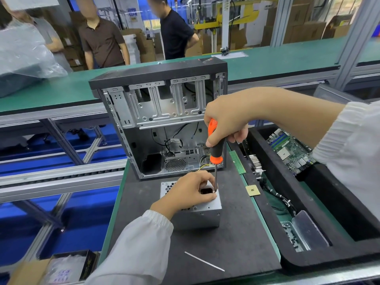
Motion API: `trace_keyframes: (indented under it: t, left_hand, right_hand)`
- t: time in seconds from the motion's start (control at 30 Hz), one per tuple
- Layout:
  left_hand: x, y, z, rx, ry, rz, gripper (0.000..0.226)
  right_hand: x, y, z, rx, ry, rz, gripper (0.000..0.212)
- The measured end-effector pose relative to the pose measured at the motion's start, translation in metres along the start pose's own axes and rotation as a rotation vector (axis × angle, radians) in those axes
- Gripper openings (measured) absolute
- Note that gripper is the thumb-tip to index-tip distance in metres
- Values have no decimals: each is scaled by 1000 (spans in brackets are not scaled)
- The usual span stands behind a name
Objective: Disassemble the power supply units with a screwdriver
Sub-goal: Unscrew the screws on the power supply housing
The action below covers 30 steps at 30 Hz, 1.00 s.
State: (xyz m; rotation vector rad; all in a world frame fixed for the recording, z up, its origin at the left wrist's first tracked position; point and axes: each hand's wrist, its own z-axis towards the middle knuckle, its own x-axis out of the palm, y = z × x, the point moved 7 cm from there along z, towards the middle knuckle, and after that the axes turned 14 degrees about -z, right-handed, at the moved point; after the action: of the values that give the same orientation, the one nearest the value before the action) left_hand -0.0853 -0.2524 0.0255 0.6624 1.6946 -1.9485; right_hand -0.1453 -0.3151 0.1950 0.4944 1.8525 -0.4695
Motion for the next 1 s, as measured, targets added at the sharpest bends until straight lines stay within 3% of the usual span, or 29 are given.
trace_keyframes:
  t: [1.0]
  left_hand:
    - [-1,0,0,16,27,-38,11]
  right_hand:
    - [4,-2,1,-24,-23,7,30]
